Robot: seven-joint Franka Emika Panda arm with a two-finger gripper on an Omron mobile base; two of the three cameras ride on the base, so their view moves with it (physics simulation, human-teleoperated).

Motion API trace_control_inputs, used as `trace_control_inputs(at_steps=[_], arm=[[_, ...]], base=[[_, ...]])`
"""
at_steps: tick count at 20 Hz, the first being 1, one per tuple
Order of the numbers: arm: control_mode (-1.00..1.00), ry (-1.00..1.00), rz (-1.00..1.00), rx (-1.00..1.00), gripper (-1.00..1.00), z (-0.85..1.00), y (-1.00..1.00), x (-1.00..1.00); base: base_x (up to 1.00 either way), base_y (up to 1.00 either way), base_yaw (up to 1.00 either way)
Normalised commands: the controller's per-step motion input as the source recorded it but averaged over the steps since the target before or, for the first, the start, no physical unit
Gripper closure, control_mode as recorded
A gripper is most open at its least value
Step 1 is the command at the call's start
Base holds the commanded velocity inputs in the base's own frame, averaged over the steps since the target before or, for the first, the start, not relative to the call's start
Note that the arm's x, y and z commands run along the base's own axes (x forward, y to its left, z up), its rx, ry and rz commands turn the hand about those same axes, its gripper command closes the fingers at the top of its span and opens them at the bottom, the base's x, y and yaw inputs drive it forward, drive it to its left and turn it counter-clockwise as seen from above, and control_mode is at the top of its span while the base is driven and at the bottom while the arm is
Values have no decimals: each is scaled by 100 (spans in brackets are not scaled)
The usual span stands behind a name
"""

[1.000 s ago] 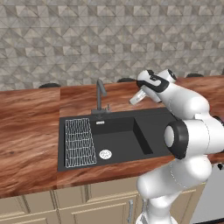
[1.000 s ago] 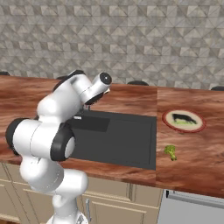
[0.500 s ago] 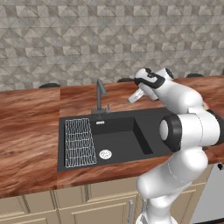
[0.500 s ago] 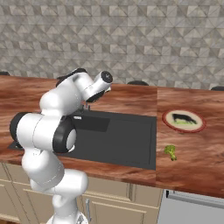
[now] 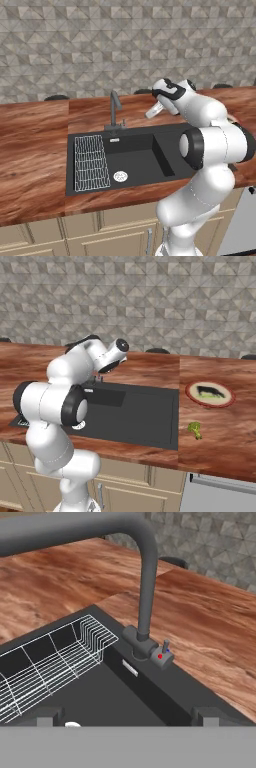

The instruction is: Turn on the sink faucet. Then move the broccoli from the counter to the sink. Turn off the sink. Move the vegetable from the sink to the pot next to the stove. Finally move the pot to the rear center burner.

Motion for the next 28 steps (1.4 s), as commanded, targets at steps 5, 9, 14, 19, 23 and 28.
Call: trace_control_inputs(at_steps=[5,9,14,19,23,28], arm=[[-100,0,0,0,-100,-6,6,5],[-100,0,0,0,-100,-7,4,8],[-100,0,0,0,-100,-6,1,8],[-100,-1,0,0,-100,-4,2,10],[-100,-1,0,0,-100,-6,0,15],[-100,-1,0,0,-100,-7,0,20]], base=[[0,0,0],[0,0,0],[0,0,0],[0,0,0],[0,0,0],[0,0,0]])
